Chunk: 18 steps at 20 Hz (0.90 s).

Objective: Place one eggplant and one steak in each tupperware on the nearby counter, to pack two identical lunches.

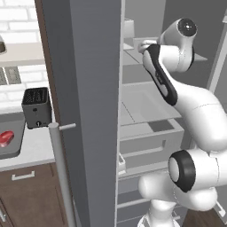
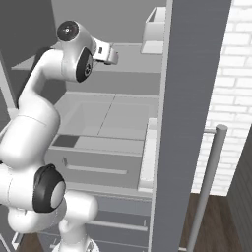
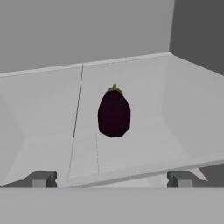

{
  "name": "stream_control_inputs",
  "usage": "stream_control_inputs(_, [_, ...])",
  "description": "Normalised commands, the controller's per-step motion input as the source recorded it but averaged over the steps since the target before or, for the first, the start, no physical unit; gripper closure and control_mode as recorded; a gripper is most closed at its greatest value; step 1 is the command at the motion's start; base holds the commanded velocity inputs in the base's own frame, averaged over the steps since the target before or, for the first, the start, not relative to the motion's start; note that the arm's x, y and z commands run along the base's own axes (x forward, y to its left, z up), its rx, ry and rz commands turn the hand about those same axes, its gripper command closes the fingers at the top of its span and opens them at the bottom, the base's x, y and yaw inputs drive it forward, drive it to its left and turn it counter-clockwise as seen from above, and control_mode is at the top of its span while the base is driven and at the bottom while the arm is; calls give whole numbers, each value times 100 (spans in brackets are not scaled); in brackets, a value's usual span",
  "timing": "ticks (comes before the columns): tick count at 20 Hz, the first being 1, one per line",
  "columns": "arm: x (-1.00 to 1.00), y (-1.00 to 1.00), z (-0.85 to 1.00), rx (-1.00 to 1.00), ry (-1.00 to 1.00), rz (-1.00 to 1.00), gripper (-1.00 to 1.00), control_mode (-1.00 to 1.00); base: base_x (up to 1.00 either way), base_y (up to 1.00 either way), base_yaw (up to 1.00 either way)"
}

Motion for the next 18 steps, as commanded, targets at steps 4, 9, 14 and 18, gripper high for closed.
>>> stream_control_inputs(4, [30,0,-6,0,1,0,-100,-100,0,0,0])
stream_control_inputs(9, [41,-1,-10,0,7,1,-100,-100,0,0,0])
stream_control_inputs(14, [36,-4,-2,0,7,3,-100,-100,0,0,0])
stream_control_inputs(18, [17,-4,0,0,1,3,-100,-100,0,0,0])
